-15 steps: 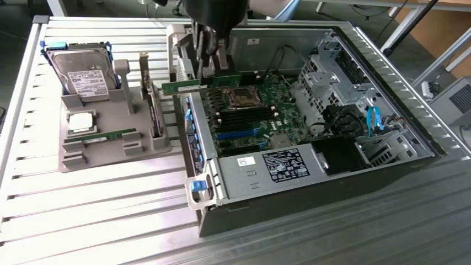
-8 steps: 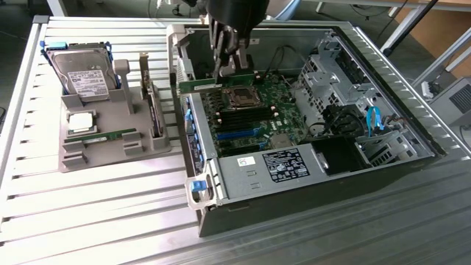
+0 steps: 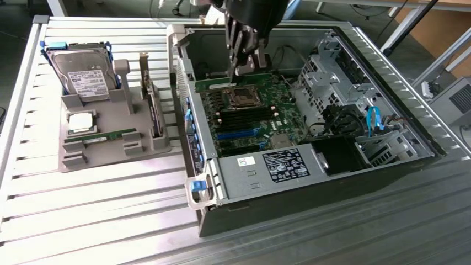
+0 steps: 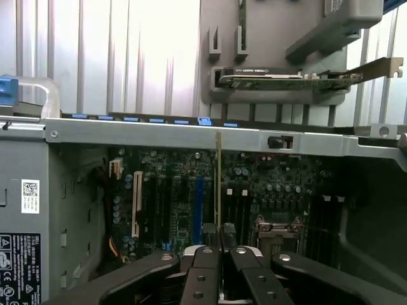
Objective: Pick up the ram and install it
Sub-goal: 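Pick up the ram and move it above insertion slot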
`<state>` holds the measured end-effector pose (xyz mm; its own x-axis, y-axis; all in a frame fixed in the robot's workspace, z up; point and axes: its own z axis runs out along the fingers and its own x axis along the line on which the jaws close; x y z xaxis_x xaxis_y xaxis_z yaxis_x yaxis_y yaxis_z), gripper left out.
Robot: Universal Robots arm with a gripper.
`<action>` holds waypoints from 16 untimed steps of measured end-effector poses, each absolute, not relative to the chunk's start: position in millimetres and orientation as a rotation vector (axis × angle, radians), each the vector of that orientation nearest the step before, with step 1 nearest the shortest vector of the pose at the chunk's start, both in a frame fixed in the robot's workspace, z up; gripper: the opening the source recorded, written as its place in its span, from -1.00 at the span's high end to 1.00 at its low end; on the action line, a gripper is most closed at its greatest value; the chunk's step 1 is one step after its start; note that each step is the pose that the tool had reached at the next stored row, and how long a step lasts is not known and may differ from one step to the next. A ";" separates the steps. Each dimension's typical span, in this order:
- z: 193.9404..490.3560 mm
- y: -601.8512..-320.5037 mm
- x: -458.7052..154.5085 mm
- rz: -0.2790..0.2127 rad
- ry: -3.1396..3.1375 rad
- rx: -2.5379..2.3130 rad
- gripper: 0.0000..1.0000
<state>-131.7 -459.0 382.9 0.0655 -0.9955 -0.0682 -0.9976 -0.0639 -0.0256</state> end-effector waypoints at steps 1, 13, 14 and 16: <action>382.9 -459.0 -128.1 0.050 2.103 -2.244 0.79; 382.9 -459.0 -97.1 0.050 2.103 -2.244 0.79; 382.9 -459.0 -93.3 0.050 2.103 -2.244 0.79; 382.9 -459.0 -85.3 0.049 2.103 -2.244 0.79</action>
